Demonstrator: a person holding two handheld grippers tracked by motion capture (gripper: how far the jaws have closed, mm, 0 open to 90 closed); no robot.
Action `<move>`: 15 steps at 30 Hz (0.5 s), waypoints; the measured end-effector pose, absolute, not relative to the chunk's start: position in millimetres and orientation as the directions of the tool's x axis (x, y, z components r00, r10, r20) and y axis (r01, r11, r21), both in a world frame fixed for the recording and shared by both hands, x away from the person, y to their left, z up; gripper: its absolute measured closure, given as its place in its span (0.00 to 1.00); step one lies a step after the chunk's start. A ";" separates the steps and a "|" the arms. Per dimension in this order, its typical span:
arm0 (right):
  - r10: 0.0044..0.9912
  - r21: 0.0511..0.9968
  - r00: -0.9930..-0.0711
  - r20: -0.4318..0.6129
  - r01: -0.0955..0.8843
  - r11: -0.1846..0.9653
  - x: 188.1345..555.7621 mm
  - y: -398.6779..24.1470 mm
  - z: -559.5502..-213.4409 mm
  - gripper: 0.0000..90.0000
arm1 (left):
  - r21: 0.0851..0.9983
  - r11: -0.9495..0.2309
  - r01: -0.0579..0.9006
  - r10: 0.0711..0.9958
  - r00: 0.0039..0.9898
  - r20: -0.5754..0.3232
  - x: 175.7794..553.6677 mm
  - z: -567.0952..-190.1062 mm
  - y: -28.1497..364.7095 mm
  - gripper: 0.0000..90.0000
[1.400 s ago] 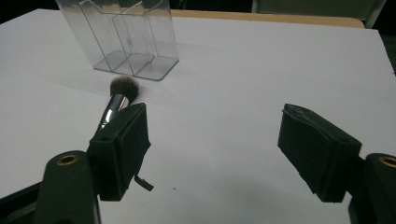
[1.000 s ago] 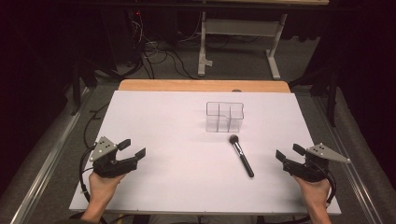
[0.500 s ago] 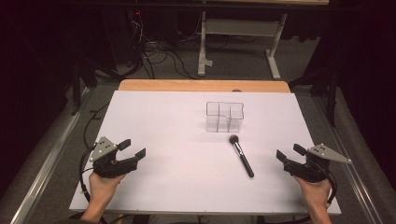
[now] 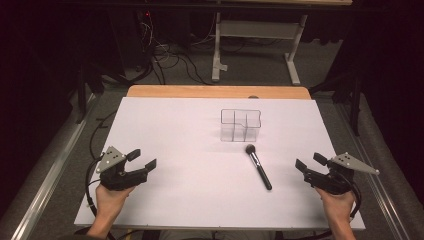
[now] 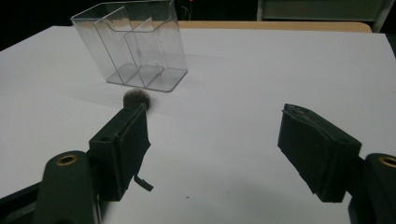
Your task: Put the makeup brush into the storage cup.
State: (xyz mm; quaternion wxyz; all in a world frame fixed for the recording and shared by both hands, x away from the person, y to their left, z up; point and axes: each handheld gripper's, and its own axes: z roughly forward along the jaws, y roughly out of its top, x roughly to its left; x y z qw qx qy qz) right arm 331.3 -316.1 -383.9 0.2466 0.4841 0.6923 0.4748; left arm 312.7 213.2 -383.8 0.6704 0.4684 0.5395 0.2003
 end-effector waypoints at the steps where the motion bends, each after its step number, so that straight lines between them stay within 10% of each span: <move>1: 0.902 0.897 -0.415 0.118 0.434 0.083 331.8 -314.9 -382.3 0.29 | 0.844 0.481 0.237 0.774 0.337 -0.536 312.8 -383.8 213.3 0.33; 15: 0.886 0.902 -0.438 0.151 0.427 0.057 335.1 -310.4 -370.7 0.29 | 0.842 0.483 0.240 0.773 0.335 -0.539 313.4 -384.7 212.7 0.33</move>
